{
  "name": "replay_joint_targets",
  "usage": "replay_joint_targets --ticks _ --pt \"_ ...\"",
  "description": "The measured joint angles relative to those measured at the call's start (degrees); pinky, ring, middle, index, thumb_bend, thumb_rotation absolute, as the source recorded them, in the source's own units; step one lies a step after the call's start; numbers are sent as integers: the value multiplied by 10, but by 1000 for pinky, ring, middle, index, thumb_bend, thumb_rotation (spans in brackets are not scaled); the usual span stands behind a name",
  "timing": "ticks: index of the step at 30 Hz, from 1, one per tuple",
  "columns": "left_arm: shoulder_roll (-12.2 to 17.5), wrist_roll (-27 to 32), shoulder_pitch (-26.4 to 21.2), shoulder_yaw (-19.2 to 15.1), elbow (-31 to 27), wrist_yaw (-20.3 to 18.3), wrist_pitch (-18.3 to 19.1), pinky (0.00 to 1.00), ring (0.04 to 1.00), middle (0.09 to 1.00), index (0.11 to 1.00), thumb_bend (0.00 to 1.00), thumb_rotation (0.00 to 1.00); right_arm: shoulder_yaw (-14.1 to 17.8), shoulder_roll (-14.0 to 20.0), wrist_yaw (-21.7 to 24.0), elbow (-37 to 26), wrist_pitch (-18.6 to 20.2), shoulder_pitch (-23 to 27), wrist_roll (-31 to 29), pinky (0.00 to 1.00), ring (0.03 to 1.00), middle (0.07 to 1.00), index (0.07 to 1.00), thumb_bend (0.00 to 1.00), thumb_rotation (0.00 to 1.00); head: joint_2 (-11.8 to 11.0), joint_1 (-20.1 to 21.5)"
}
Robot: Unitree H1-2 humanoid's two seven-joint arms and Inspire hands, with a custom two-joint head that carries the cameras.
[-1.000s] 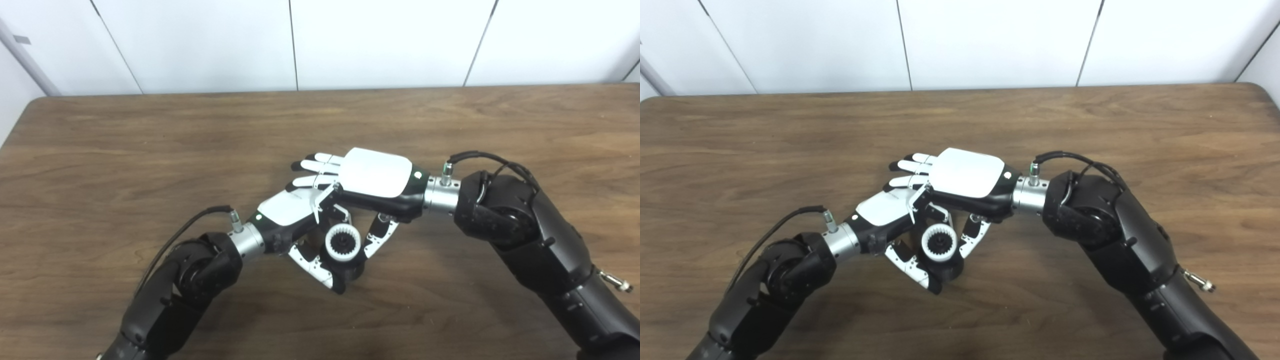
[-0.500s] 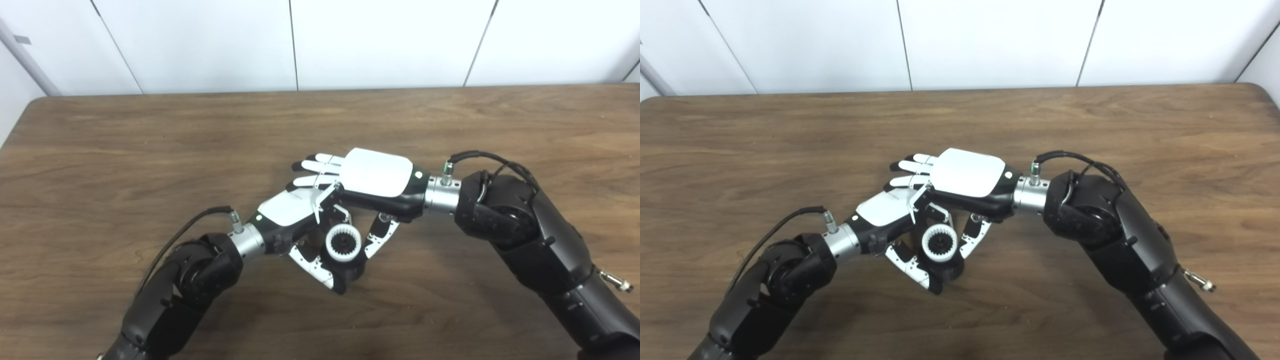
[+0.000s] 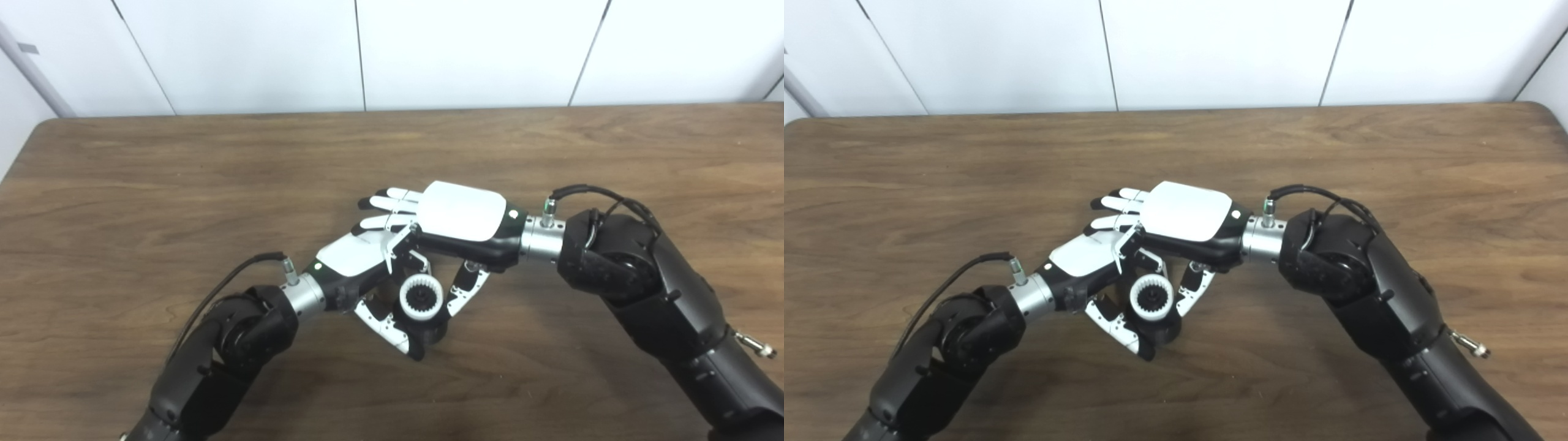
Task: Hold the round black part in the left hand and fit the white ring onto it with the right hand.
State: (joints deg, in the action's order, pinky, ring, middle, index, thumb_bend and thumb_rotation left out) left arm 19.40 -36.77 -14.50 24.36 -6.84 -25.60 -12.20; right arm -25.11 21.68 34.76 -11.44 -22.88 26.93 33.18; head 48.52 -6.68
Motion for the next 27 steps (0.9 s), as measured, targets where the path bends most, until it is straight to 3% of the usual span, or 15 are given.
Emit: replay_joint_targets --ticks 27 --pt "0 0 0 0 -7 -13 4 1000 1000 954 483 525 63 -4 8 22 -9 14 7 -4 1000 1000 958 490 522 153 -1 4"
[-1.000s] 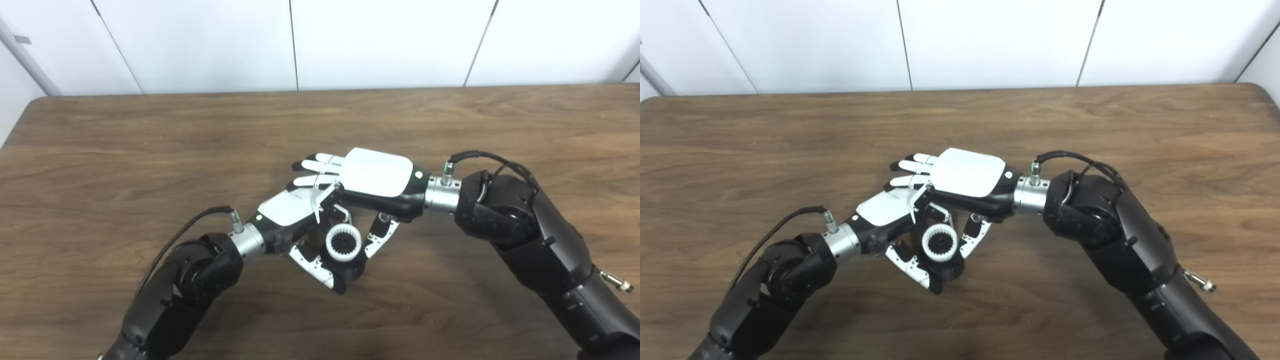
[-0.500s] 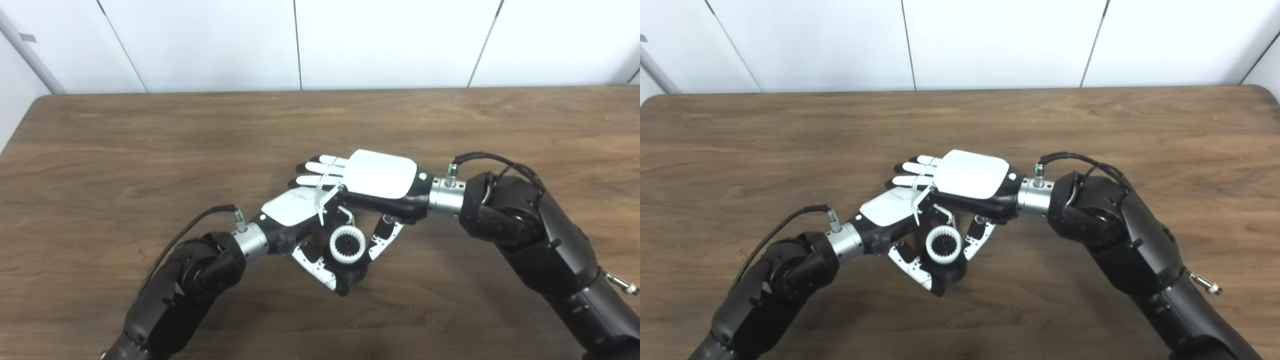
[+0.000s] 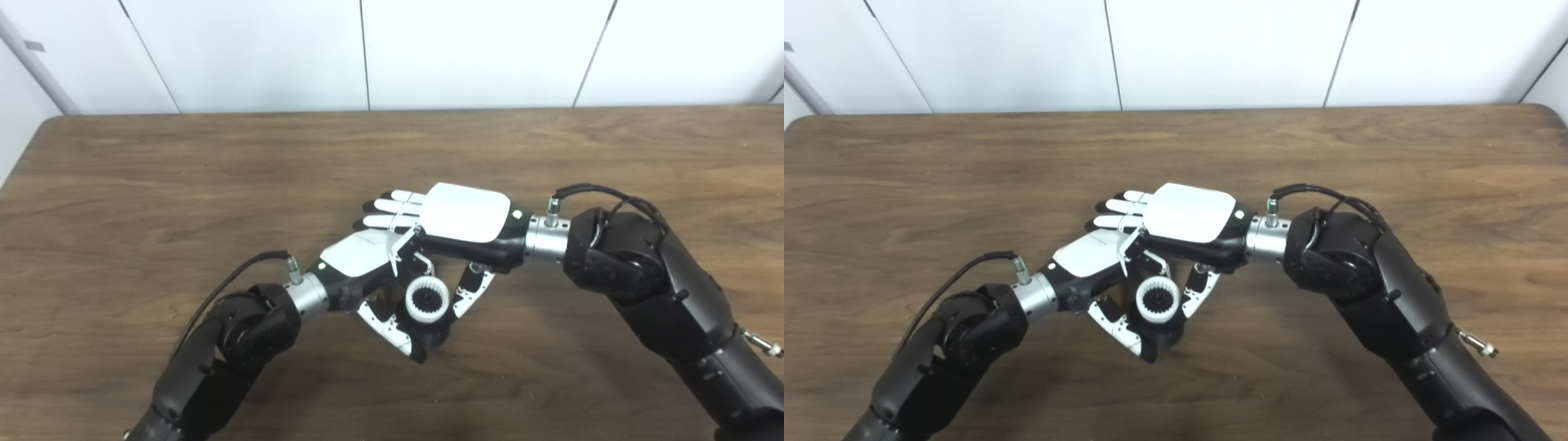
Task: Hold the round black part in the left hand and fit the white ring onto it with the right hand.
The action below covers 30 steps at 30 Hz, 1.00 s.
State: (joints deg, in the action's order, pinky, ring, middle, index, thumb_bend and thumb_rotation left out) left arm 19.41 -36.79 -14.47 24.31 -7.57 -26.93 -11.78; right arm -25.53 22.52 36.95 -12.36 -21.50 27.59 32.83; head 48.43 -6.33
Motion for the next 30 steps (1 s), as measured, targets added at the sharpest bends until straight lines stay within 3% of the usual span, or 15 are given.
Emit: replay_joint_targets --ticks 2,3,4,6,16,26,30 --pt "0 0 0 0 0 0 0 1000 1000 958 483 525 63 0 0 0 0 -1 0 0 1000 1000 961 491 522 154 0 2" --pt "0 0 0 0 0 0 0 1000 1000 959 482 525 63 0 1 0 0 -2 0 0 1000 1000 960 534 805 220 0 2" --pt "0 0 0 0 0 0 0 1000 1000 958 482 525 63 0 1 0 0 -4 0 1 1000 1000 961 550 901 242 1 2" --pt "0 0 0 -2 0 0 0 1000 1000 956 483 525 63 0 3 -1 0 -6 0 1 1000 1000 963 579 976 262 1 4" --pt "0 2 0 -4 0 2 -5 1000 1000 971 483 524 63 5 5 -6 0 -16 -2 -2 1000 1000 981 719 1000 287 1 2" --pt "0 24 4 -14 0 7 -7 1000 1000 992 484 525 60 11 4 -22 0 -32 -8 0 1000 1000 1000 979 1000 295 1 0" --pt "-1 24 5 -14 0 7 -7 1000 1000 979 484 525 59 11 3 -26 0 -34 -8 3 1000 1000 1000 993 1000 291 0 -1"
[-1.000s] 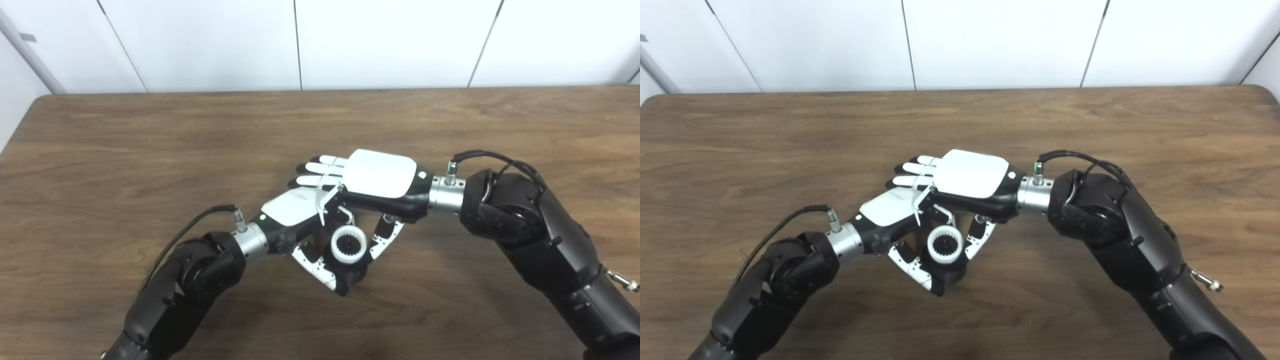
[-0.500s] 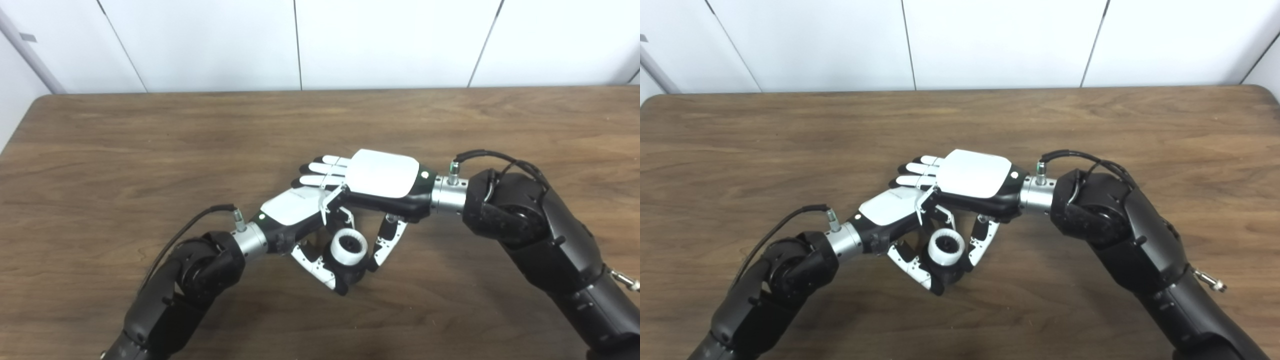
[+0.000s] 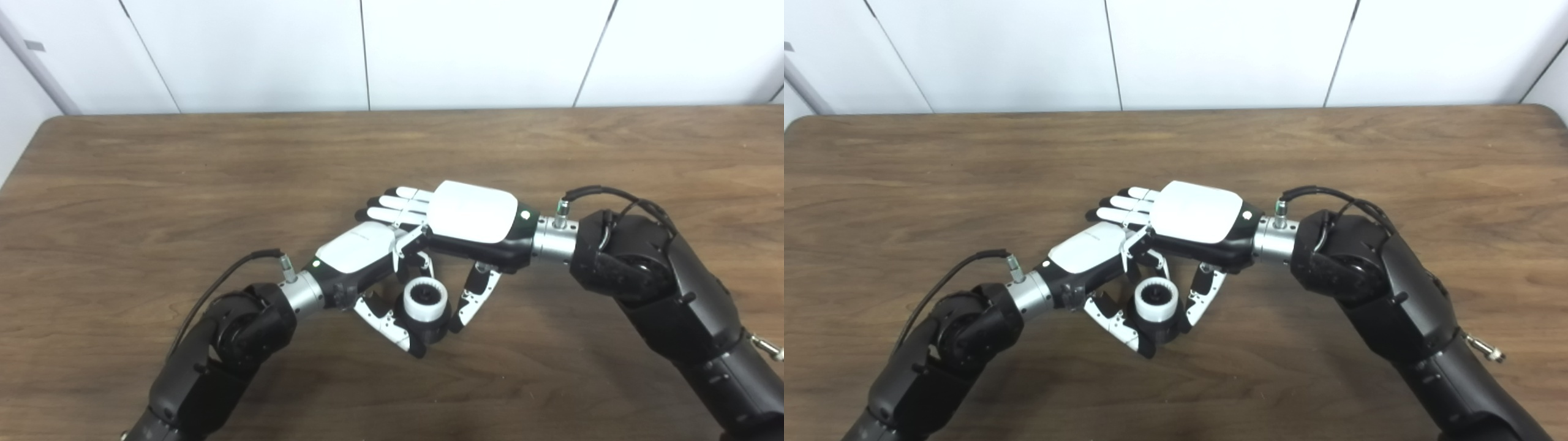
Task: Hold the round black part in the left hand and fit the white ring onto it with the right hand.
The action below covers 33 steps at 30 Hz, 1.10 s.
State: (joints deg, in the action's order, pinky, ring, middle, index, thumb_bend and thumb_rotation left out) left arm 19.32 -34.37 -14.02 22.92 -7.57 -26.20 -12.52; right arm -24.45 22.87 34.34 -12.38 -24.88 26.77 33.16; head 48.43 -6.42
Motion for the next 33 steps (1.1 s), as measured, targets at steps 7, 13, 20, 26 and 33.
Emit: replay_joint_targets --ticks 7,13,20,26,33 --pt "-2 -19 6 0 0 23 -3 1000 1000 955 484 525 61 0 -1 -3 0 0 0 6 1000 1000 1000 977 1000 301 3 5" --pt "0 -92 3 1 26 87 -57 1000 1000 928 482 525 63 6 -2 -3 -13 5 0 7 1000 1000 1000 988 1000 279 4 11" --pt "9 -135 -11 4 75 144 -101 1000 1000 903 483 525 62 26 -11 -3 -23 21 8 6 1000 1000 1000 998 1000 302 2 16" --pt "22 -167 -34 22 128 215 -134 1000 1000 895 482 525 64 37 -17 -3 -40 41 39 4 1000 1000 1000 995 1000 285 -3 19" --pt "34 -179 -39 35 160 277 -151 1000 1000 881 482 525 63 46 -20 -4 -49 50 48 -2 997 1000 1000 993 1000 282 -7 20"
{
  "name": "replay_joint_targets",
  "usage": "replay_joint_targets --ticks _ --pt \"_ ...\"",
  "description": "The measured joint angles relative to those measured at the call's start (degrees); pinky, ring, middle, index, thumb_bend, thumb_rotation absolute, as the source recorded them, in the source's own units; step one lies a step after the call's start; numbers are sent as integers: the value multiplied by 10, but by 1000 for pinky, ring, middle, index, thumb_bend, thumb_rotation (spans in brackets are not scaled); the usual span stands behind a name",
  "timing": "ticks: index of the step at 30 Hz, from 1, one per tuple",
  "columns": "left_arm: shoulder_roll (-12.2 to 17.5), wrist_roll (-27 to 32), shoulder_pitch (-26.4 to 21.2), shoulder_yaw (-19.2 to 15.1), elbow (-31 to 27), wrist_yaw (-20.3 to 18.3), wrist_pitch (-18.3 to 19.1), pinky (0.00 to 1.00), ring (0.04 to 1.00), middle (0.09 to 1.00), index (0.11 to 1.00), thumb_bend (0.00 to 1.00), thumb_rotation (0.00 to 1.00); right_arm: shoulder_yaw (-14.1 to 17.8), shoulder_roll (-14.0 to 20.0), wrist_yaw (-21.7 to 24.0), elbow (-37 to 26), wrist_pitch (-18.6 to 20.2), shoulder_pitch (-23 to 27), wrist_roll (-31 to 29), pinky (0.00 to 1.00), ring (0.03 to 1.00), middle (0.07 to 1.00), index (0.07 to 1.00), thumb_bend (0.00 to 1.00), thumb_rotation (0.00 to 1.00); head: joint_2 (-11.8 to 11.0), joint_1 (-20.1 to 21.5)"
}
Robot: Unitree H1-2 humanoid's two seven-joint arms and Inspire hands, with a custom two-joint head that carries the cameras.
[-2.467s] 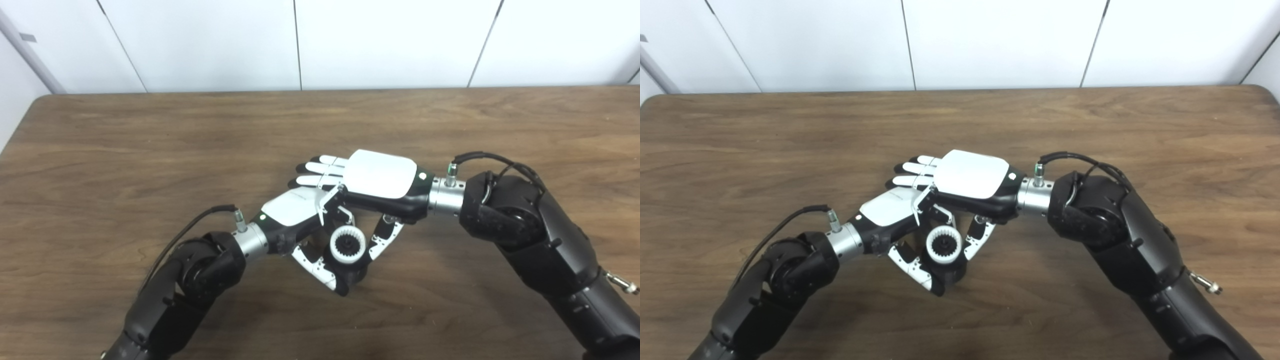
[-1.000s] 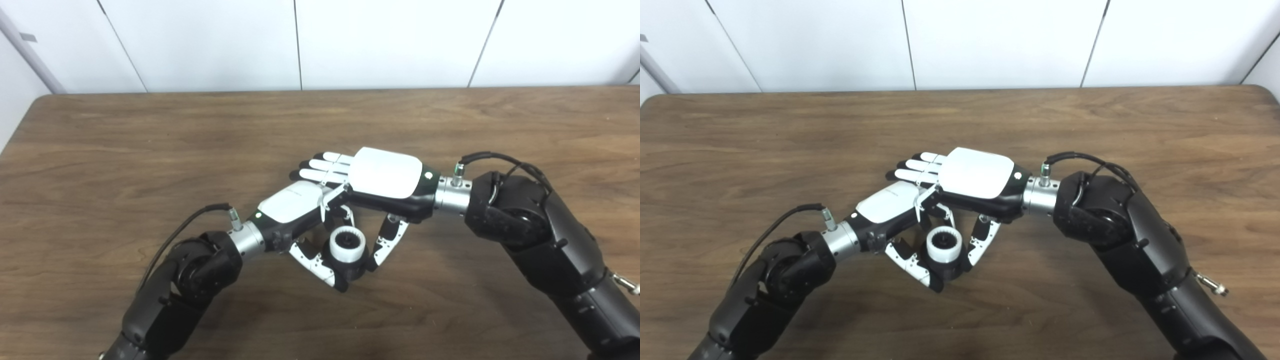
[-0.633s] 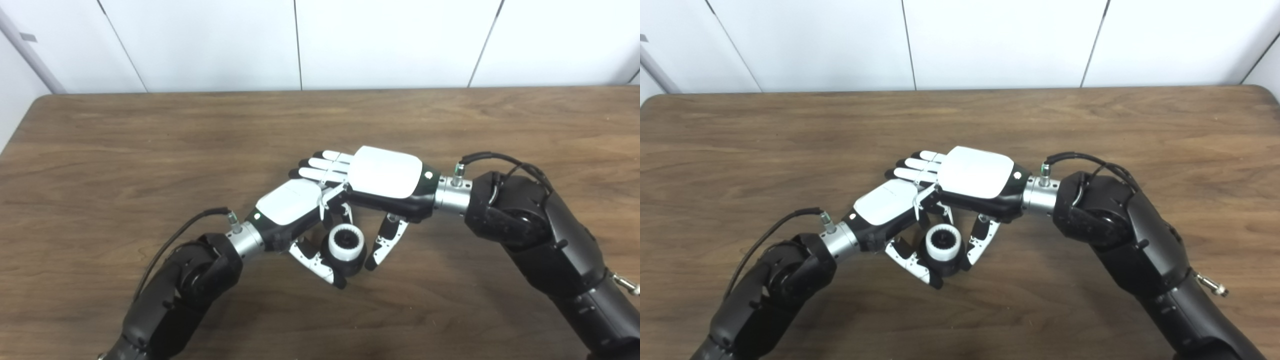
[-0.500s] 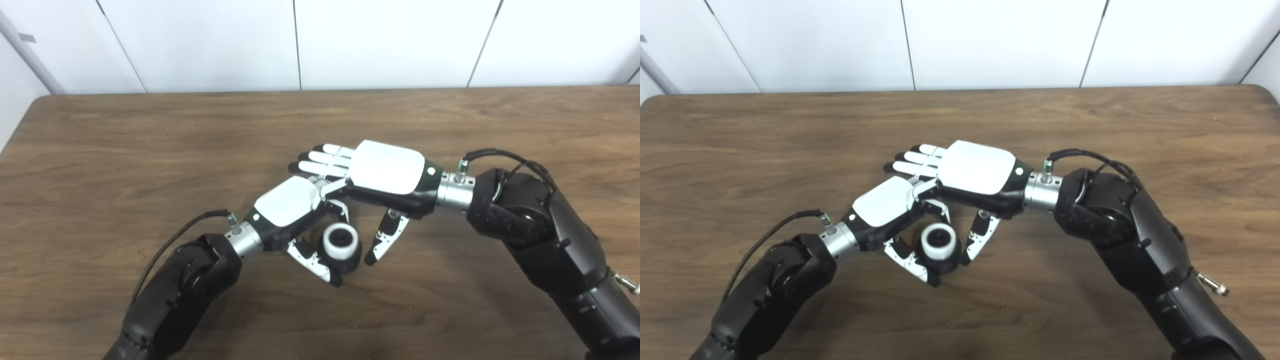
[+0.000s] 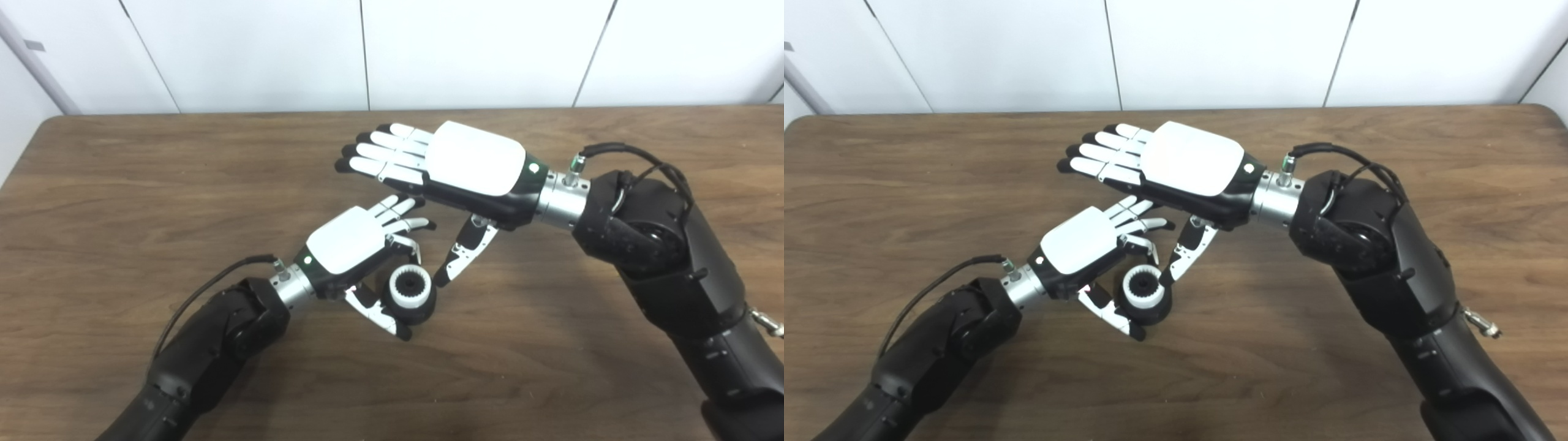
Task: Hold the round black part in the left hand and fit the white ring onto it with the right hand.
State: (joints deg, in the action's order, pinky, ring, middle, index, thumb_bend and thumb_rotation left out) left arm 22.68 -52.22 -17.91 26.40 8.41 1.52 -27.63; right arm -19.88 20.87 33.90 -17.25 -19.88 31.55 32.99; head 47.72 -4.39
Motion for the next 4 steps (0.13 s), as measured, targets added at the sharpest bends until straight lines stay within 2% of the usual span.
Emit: replay_joint_targets --ticks 4 --pt "5 0 -3 4 5 8 -1 1000 1000 884 483 525 63 6 0 -1 0 0 1 1 999 1000 1000 996 1000 269 -1 4"
